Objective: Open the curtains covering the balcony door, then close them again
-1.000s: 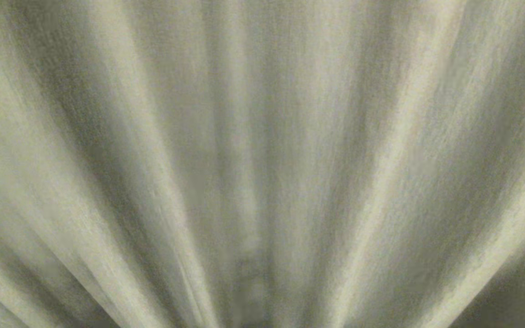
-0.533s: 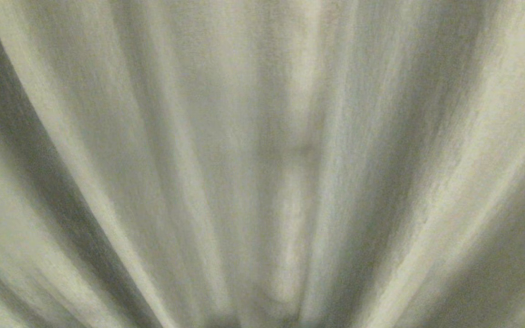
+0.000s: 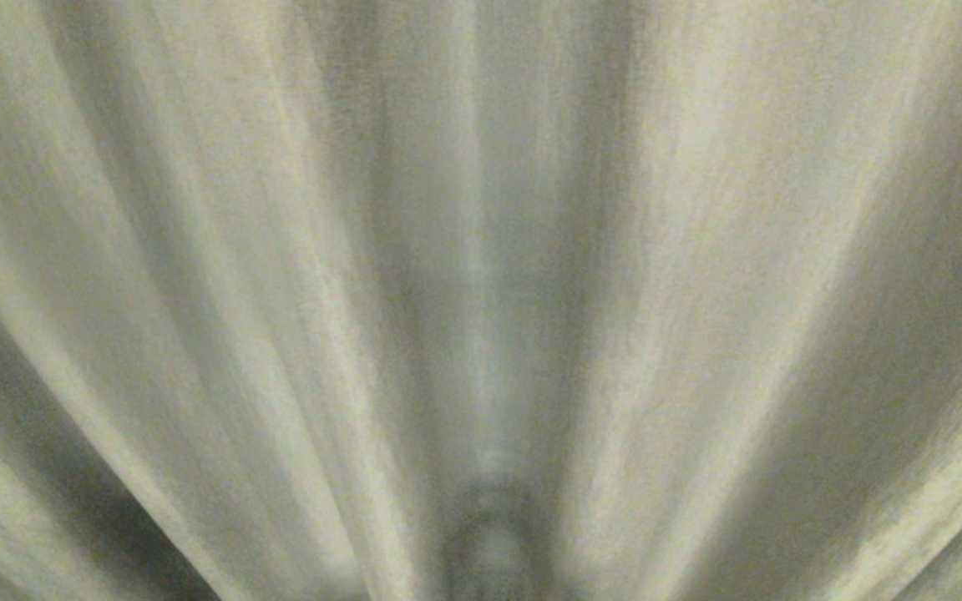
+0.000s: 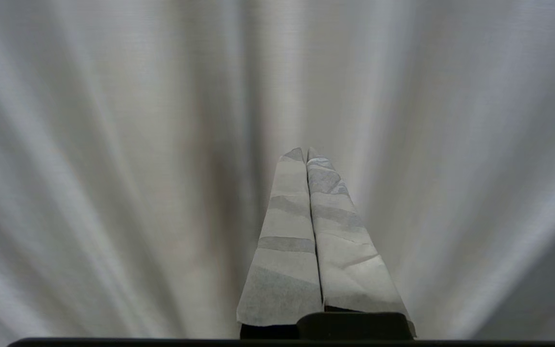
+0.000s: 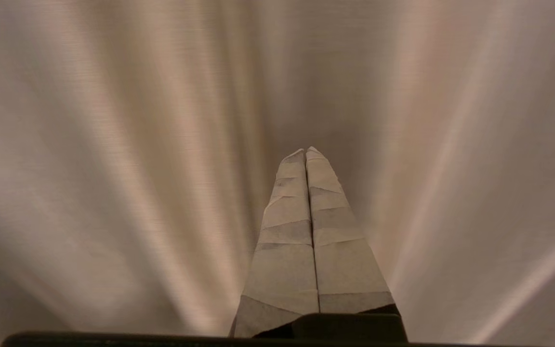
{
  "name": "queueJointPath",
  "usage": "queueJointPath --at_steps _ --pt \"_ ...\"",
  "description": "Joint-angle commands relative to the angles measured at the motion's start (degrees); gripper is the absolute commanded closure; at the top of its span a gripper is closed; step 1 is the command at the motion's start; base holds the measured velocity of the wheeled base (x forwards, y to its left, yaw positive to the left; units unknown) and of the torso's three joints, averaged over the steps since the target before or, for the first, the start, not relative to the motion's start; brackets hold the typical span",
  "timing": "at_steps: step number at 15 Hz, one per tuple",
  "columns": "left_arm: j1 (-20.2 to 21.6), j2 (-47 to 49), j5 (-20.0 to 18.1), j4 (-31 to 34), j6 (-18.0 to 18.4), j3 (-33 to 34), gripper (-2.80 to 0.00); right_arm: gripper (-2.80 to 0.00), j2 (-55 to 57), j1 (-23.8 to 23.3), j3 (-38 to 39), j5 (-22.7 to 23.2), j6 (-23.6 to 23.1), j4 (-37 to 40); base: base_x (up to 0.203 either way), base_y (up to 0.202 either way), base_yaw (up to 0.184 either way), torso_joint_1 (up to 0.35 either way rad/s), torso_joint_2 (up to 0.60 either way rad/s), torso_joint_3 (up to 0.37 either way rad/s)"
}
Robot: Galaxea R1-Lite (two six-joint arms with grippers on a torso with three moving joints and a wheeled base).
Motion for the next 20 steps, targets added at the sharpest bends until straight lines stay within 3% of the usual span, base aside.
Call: queueJointPath --at_steps 1,20 --pt "0.0 -0.1 -0.1 0.1 0.1 0.0 0.0 0.0 0.1 0.0 0.0 0.0 0.0 0.0 0.0 -0.185 0.0 0.007 0.0 0.003" --pt "0.0 -0.2 -0.1 0.1 0.7 0.0 0.0 0.0 0.1 0.0 0.0 0.0 0.0 0.0 0.0 -0.19 0.003 0.004 0.0 0.001"
